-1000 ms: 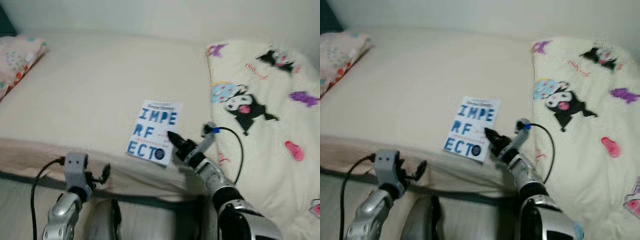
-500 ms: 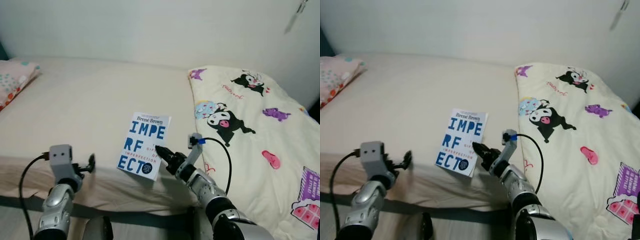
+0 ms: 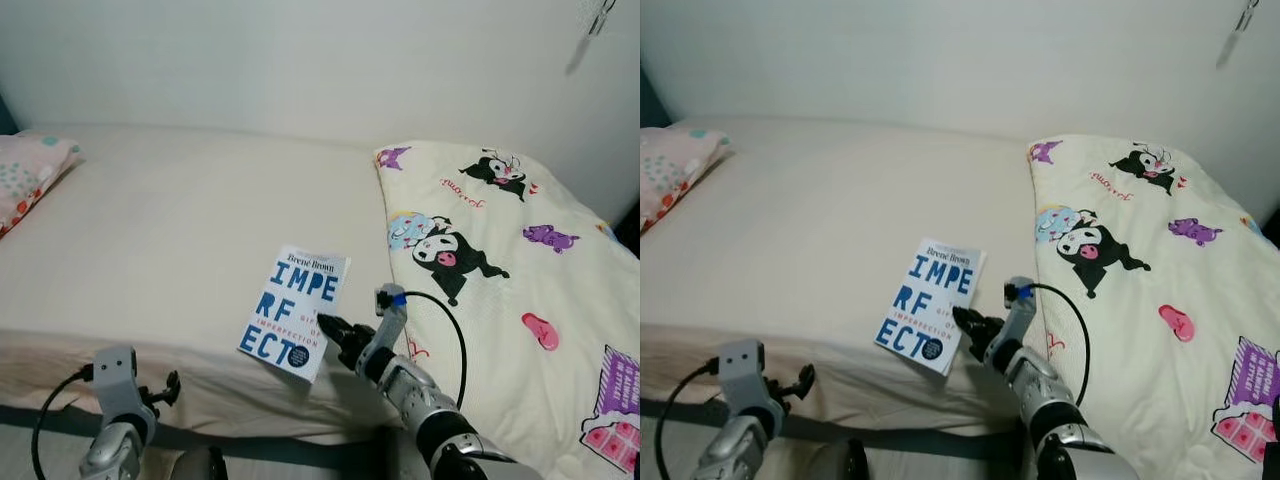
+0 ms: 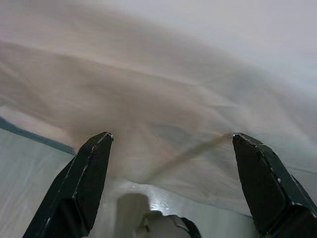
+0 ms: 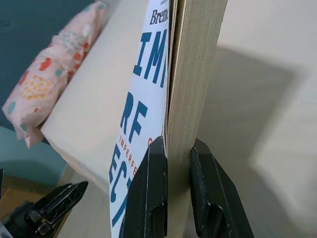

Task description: Clean up the room

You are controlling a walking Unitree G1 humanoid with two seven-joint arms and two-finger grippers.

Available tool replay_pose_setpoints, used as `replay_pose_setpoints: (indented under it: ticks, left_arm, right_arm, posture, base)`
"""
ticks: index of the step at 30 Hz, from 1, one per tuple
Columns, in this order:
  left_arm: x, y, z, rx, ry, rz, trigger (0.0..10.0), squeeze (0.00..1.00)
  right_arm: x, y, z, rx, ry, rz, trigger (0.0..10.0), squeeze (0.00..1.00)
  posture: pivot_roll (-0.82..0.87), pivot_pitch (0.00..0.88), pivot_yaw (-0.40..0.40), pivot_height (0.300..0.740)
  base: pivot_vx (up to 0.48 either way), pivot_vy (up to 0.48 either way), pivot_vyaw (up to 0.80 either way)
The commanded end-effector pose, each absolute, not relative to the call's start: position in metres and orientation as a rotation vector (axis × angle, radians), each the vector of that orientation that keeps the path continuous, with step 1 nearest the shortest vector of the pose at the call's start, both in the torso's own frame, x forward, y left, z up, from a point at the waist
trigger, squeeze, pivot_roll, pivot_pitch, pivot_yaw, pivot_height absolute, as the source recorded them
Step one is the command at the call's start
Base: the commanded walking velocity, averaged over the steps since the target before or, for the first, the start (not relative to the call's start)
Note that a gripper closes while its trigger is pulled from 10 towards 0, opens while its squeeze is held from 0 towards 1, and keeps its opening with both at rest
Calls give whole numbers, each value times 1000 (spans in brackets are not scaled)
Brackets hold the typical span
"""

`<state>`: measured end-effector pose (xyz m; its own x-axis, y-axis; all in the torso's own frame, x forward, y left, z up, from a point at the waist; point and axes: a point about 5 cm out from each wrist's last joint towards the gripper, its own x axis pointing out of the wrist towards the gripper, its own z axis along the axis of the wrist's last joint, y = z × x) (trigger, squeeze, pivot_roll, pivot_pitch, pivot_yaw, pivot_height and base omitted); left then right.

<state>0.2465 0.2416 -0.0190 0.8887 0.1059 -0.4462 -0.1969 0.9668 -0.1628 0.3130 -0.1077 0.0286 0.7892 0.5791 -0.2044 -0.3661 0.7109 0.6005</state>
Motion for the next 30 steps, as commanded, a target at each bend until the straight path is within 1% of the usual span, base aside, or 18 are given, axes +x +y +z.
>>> replay_pose_setpoints:
  ticks: [1,3,5,8,12,13,15,21,30]
  left_arm:
    - [247,233,-21,-204,457,124,10000,0]
    - [248,230,-23,-200,462,110,10000,0]
    - [242,227,-30,-196,508,109,10000,0]
    - [242,227,-30,-196,508,109,10000,0]
    - [212,234,-53,-181,661,172,10000,0]
    - [212,234,-53,-181,661,172,10000,0]
    - [199,237,-61,-179,729,198,10000,0]
    - [184,238,-69,-179,776,217,10000,0]
    - [162,233,-82,-144,868,211,10000,0]
  right_arm:
    - [304,-107,17,547,466,550,10000,0]
    - [303,-108,17,543,469,544,10000,0]
    - [300,-110,11,518,495,524,10000,0]
    - [300,-110,11,518,495,524,10000,0]
    - [289,-117,-3,481,564,476,10000,0]
    - [289,-117,-3,481,564,476,10000,0]
    - [285,-120,-7,474,582,465,10000,0]
    - [284,-120,-8,473,588,465,10000,0]
    - [284,-119,-8,465,589,467,10000,0]
  posture:
    - [78,0,-57,580]
    - [78,0,-58,585]
    - [77,0,-60,600]
    - [77,0,-60,600]
    - [75,0,-65,620]
    - [75,0,-65,620]
    - [76,0,-67,630]
    - [76,0,-69,645]
    - [77,0,-69,675]
  base:
    - [0,0,0]
    - [0,0,0]
    - [0,0,0]
    - [0,0,0]
    - [0,0,0]
    - [0,0,0]
    - [-240,0,0]
    - [-470,0,0]
    - [0,0,0]
